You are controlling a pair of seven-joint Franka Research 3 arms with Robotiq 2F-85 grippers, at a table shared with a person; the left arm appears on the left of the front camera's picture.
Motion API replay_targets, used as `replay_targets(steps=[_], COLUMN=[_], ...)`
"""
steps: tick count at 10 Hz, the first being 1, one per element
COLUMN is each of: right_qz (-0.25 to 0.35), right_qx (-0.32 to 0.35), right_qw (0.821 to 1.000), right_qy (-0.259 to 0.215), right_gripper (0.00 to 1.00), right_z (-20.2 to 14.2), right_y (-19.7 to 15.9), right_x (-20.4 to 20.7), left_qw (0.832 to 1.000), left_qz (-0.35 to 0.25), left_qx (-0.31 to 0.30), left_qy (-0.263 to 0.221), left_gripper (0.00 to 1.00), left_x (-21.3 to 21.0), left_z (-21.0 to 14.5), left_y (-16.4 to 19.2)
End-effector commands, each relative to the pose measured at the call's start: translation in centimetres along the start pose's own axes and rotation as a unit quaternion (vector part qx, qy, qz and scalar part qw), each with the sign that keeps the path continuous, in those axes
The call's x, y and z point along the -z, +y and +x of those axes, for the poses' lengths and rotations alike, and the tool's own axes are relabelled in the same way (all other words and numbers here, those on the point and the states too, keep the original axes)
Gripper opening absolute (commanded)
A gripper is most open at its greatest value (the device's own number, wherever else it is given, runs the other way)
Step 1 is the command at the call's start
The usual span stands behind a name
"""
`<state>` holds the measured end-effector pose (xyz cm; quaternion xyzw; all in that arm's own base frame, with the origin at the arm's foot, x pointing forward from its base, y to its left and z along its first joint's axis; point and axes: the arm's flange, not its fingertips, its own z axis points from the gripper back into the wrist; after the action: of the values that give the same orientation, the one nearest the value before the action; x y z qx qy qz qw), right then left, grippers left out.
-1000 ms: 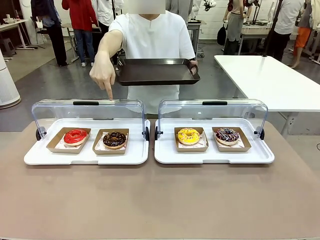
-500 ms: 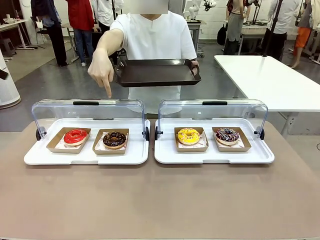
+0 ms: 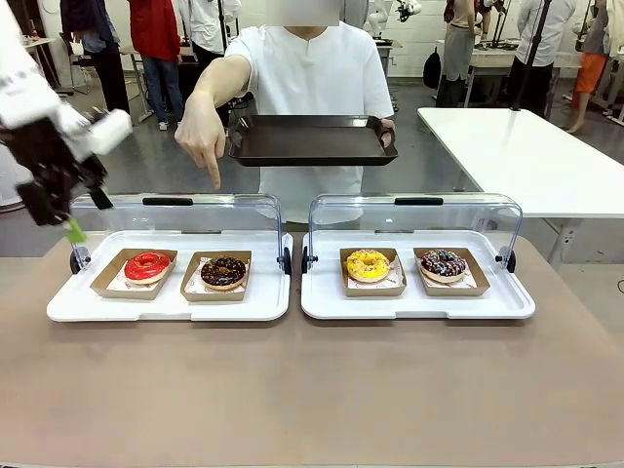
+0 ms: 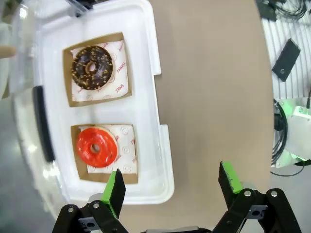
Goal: Provide the desired donut to the person.
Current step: Pick up and lift the Paper togo box containing the Donut pointed at by the person.
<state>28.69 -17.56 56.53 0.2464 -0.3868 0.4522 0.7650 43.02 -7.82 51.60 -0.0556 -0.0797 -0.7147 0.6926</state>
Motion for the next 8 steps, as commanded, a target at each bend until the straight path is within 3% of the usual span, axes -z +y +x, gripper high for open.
replay_targets(steps=[1, 5, 8], right_qz=[0.002, 0.002, 0.002], right_qx=[-0.006, -0.006, -0.006], right_qw=[1.0, 1.0, 1.0], right_qy=[-0.01, -0.01, -0.01], right_gripper=[1.0, 1.0, 1.0], right_z=[0.0, 0.0, 0.0], right_y=[-0.1, -0.1, -0.1], right_x=[0.0, 0.0, 0.0], left_qw=[0.999, 0.998, 0.999], left_qz=[-0.005, -0.009, 0.0], left_qx=[-0.023, -0.039, -0.031], left_qy=[0.041, 0.054, 0.041], left_gripper=[1.0, 1.0, 1.0], left_x=[4.3, 12.3, 12.3], left_z=[0.1, 2.3, 2.1], left_y=[2.7, 5.0, 4.4])
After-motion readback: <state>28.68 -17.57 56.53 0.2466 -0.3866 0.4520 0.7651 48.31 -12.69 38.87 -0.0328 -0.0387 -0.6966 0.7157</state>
